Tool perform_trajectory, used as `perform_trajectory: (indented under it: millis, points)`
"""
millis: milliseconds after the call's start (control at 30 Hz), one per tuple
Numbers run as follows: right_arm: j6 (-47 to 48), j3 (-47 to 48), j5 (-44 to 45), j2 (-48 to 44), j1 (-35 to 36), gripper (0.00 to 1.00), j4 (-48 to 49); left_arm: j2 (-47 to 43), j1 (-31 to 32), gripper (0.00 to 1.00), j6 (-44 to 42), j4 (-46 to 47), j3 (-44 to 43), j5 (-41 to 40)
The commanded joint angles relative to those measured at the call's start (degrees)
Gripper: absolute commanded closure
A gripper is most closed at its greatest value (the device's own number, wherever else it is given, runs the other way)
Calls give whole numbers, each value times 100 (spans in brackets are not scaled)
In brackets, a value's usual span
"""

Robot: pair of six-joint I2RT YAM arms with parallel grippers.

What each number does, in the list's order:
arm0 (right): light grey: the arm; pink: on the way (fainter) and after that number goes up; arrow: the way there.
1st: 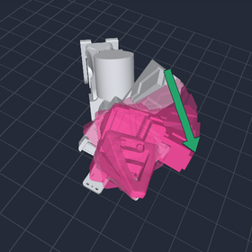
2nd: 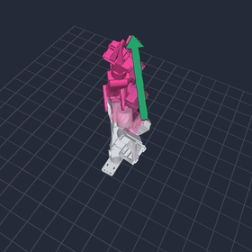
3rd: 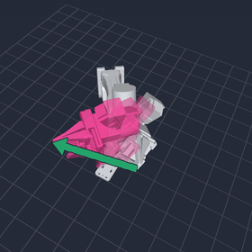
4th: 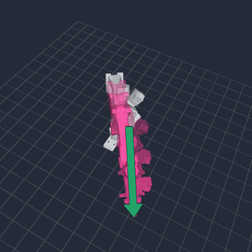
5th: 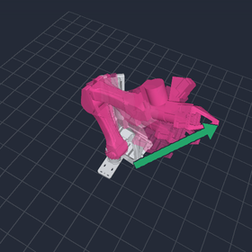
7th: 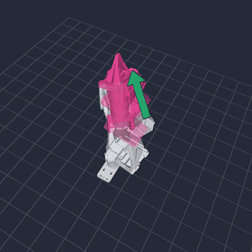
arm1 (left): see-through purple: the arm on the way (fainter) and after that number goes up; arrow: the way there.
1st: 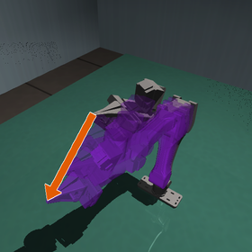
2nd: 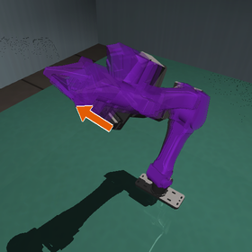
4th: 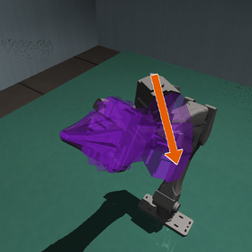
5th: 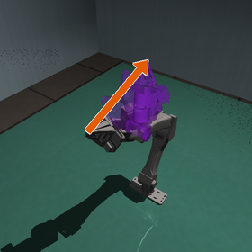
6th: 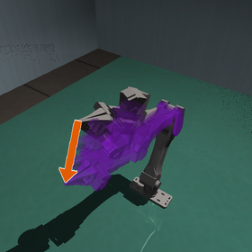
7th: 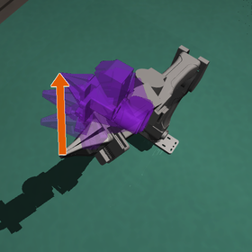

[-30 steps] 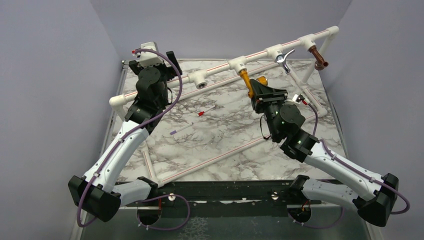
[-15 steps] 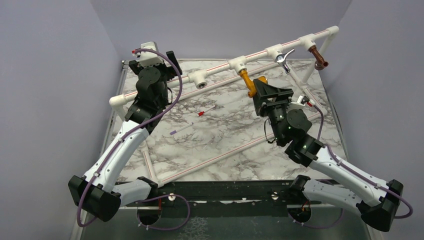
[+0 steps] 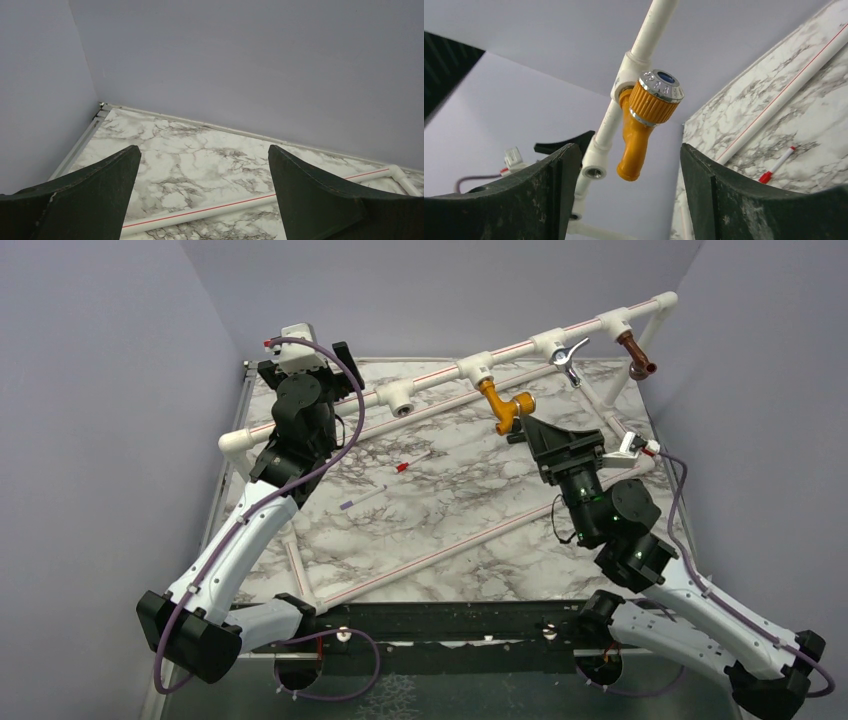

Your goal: Install the water faucets

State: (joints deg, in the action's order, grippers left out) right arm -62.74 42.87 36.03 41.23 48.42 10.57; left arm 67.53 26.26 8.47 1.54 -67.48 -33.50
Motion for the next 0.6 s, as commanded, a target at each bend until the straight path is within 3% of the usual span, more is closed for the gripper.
perform_trajectory:
  millis: [0,300,567]
  points:
    - [1931,-79,-575,-288,30,23,178,484,248,1,102,-2105,665,287]
    - [5628,35,-1177,-685,35,22,-23,482,250,1,99,-2105,658,274]
    - [8758,148,-2521,-1020,29,21,-220,473,248,1,94,-2105,662,278]
